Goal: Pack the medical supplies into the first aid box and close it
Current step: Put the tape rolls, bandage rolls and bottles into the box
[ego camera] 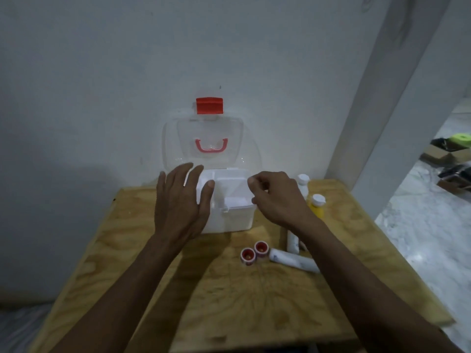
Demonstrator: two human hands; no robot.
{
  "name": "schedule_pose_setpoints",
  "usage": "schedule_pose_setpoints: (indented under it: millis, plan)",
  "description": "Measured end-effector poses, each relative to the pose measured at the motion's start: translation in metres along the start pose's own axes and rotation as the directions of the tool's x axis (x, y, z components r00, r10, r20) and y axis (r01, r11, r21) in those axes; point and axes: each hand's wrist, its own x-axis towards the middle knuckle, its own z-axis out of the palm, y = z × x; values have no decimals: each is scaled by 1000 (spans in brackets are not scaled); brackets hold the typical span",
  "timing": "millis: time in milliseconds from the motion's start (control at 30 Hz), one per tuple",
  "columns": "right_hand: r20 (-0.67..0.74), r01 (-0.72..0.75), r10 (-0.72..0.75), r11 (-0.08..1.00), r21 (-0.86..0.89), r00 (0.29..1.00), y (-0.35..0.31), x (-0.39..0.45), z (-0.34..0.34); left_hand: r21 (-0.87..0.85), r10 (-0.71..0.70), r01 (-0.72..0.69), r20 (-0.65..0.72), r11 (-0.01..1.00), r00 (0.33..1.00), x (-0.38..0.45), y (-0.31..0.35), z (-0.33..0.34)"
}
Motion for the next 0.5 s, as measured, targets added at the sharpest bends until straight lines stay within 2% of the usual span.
schedule_pose_setpoints:
  millis: [133,200,267,333,433,500]
  plan:
    - [-53,77,-82,993,-88,995,25,-31,-2,-180,37,-46,-52,983,998,-45,30,-4]
    - [-61,88,-94,992,-90,994,37,-46,2,-244,29,-21,31,970,999,-68,42,-3]
    - [-14,70,-73,989,-130,997,47,-59,7,-283,2,54,193,958,981,-88,50,1]
    - [61,40,-27,973,-226,998,57,-69,15,-247,-16,91,291,965,957,-104,55,7]
    - [133,61,-16,936,-346,991,66,-78,26,-204,11,60,332,977,943,-117,59,16]
    - [130,78,-33,931,-358,991,70,-81,32,-162,38,21,351,987,936,-120,57,21]
